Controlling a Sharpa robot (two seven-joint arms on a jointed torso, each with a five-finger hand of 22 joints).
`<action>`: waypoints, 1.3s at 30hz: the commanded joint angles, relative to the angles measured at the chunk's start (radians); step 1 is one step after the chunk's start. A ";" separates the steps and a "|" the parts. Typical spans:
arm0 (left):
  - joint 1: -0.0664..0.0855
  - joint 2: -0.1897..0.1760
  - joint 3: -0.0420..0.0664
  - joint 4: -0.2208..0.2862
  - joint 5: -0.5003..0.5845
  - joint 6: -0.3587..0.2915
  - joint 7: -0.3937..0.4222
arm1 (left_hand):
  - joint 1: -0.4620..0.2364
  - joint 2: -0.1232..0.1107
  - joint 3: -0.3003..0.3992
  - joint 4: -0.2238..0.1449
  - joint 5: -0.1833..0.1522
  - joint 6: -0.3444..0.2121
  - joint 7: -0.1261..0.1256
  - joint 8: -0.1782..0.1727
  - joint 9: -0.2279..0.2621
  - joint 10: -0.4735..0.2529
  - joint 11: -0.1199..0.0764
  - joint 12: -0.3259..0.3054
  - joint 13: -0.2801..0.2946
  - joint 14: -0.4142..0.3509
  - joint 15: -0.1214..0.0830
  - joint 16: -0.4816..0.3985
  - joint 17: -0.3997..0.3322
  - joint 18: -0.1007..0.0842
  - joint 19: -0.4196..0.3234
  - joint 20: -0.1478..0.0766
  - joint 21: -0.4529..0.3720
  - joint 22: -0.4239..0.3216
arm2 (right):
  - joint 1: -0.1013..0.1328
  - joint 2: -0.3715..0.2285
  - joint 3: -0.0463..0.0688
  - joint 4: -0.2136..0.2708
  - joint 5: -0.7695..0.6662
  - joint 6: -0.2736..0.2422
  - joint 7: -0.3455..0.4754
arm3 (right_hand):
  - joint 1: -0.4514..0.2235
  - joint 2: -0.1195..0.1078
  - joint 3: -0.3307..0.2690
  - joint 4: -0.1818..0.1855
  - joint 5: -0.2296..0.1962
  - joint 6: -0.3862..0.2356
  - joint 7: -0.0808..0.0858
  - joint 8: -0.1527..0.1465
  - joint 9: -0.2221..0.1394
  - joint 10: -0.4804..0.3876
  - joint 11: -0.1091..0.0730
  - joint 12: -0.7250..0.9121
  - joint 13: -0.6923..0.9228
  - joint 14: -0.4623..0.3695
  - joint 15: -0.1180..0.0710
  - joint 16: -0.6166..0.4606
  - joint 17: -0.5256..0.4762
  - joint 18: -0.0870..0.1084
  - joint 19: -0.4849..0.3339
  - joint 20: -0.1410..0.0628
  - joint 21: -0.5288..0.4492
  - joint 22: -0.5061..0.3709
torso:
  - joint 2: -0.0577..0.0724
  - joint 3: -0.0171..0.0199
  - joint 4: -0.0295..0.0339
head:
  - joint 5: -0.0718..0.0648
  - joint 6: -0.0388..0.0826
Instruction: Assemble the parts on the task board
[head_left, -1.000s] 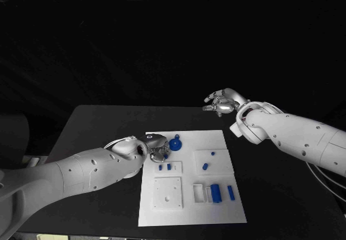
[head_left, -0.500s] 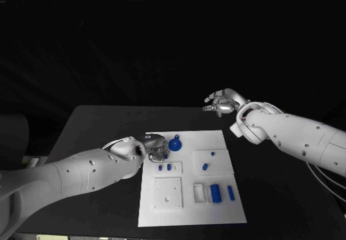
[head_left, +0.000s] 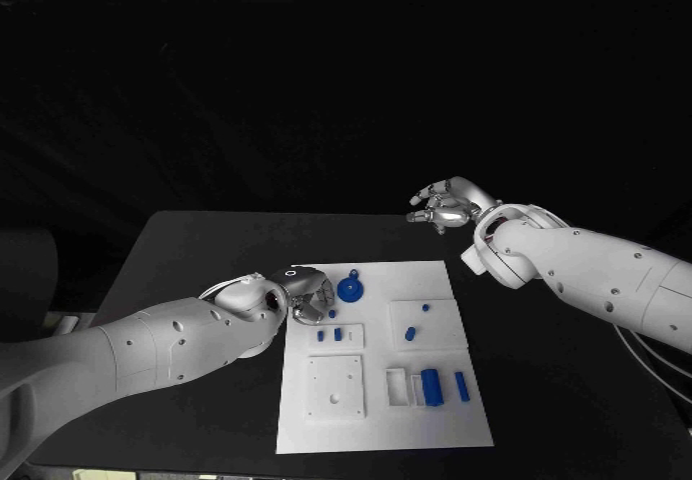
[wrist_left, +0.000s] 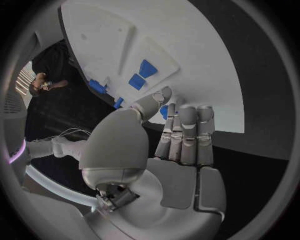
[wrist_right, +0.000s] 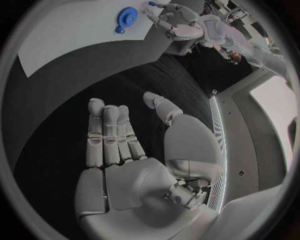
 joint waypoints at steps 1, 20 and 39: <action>0.001 -0.017 0.003 0.013 -0.001 -0.023 0.000 | 0.006 -0.002 -0.002 0.002 -0.003 -0.002 0.004 0.004 0.000 -0.016 0.004 0.014 0.004 -0.003 0.003 0.007 -0.001 0.078 0.003 0.008 -0.002 0.002 | 0.000 -0.008 0.000 0.003 -0.007 0.015 0.009 | 0.002 0.004 -0.004 -0.005 -0.005 -0.001 0.008 0.004 0.001 0.003 -0.001 0.004 -0.002 -0.004 -0.002 -0.002 -0.001 0.057 0.009 0.001 -0.005 0.002 | 0.000 -0.0003 -0.0001 | 0.000 0.004; 0.049 -0.137 0.079 0.109 0.595 -0.009 0.045 | -0.011 0.008 -0.003 0.014 0.013 -0.012 0.029 0.014 -0.007 -0.043 -0.004 0.129 0.031 -0.012 -0.003 -0.007 -0.018 0.075 -0.001 0.005 -0.010 0.005 | -0.048 -0.078 0.000 0.060 -0.090 0.102 0.074 | 0.049 0.029 0.047 -0.049 -0.066 0.016 0.019 0.020 0.003 -0.047 0.015 -0.299 -0.236 -0.016 0.018 0.006 -0.015 0.057 0.004 0.005 -0.024 0.021 | -0.006 0.0001 0.0000 | -0.001 0.026; 0.082 -0.183 0.079 0.172 1.073 0.071 0.202 | -0.193 0.057 -0.162 -0.013 -0.025 -0.053 0.038 0.031 -0.006 -0.073 0.038 0.119 -0.033 -0.277 0.100 -0.510 -0.235 -0.020 -0.289 0.100 -0.296 -0.103 | -0.138 -0.106 -0.005 0.107 -0.606 0.107 0.005 | 0.140 0.003 0.121 -0.055 -0.202 0.119 -0.016 0.072 0.005 0.179 0.016 -0.703 -0.505 0.047 0.012 0.035 -0.043 0.057 0.073 -0.022 -0.005 0.027 | -0.046 0.0003 0.0013 | -0.015 0.023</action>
